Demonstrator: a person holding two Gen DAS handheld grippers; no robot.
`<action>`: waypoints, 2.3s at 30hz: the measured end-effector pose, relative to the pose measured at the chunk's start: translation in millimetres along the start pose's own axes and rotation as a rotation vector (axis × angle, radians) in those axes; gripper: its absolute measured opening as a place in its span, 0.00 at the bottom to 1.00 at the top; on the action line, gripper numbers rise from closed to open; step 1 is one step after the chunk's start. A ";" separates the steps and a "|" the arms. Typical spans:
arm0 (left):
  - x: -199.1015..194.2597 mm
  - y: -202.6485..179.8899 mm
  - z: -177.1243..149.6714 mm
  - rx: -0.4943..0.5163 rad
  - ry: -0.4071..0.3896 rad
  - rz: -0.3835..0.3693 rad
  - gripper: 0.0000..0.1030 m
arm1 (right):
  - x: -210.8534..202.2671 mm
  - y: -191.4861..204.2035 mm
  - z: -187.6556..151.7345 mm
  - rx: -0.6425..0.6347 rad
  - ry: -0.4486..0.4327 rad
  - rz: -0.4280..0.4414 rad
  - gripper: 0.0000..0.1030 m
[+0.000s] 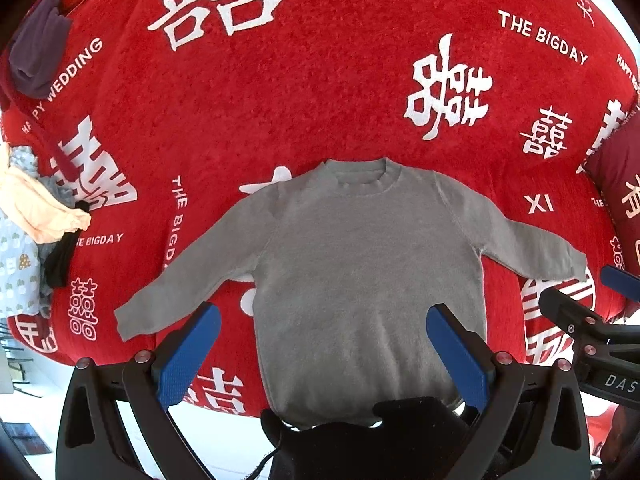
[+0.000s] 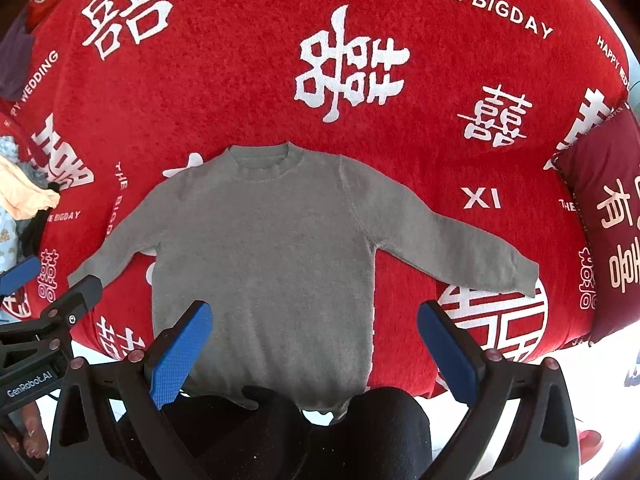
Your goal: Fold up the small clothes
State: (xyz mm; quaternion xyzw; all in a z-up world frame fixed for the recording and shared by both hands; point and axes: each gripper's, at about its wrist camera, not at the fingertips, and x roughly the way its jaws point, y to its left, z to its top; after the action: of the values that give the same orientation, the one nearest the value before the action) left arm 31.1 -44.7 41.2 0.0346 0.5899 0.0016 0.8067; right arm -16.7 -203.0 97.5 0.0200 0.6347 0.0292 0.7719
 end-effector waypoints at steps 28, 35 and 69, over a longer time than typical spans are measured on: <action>0.9 19.3 -0.5 -0.071 -0.044 -0.013 1.00 | -4.5 -7.4 -0.7 0.024 -0.010 -0.034 0.99; 3.2 25.7 -3.5 -0.088 -0.042 -0.011 1.00 | -4.2 -6.1 -0.7 0.029 -0.003 -0.049 0.99; 45.8 44.5 -15.5 -0.125 0.050 -0.002 1.00 | 20.3 0.4 0.0 0.039 0.027 -0.028 0.99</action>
State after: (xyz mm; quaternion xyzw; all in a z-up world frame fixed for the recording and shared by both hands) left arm 32.0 2.5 -4.5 -0.0163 0.6087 0.0387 0.7923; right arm -12.8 -201.1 77.6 0.0256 0.6459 0.0064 0.7630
